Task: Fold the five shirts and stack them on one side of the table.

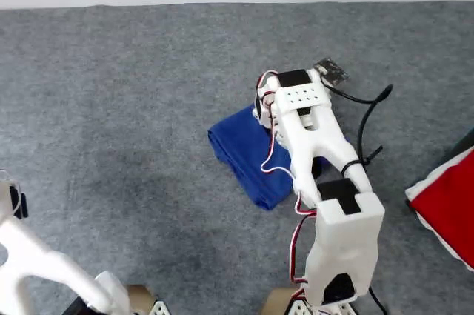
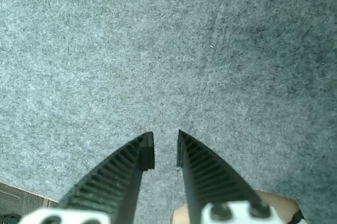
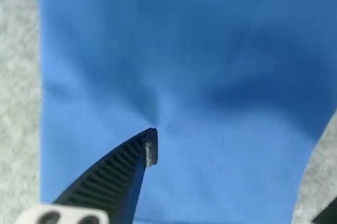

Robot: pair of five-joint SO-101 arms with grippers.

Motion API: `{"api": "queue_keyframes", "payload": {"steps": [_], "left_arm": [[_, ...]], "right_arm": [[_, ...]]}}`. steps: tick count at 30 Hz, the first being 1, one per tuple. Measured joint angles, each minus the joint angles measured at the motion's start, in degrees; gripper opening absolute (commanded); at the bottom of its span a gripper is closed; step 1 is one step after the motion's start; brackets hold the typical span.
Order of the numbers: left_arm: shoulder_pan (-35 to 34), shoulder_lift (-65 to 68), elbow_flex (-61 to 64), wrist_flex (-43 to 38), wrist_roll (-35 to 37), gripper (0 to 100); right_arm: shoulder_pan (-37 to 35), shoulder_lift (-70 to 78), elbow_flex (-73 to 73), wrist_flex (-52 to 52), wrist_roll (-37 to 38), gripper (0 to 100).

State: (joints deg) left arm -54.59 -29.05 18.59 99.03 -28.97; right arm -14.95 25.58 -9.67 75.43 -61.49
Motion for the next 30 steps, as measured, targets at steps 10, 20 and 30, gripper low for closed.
{"api": "queue_keyframes", "payload": {"steps": [10, 20, 30], "left_arm": [[0.0, 0.0, 0.0, 0.0, 0.0, 9], [0.0, 0.0, 0.0, 0.0, 0.0, 7], [0.0, 0.0, 0.0, 0.0, -2.5, 5]], "right_arm": [[0.4, 7.1, -0.1, -5.7, 0.0, 50.0], [0.4, 10.3, -2.4, -7.1, 0.0, 16.4], [1.0, 10.2, -2.4, -5.7, 0.1, 0.9]]}}
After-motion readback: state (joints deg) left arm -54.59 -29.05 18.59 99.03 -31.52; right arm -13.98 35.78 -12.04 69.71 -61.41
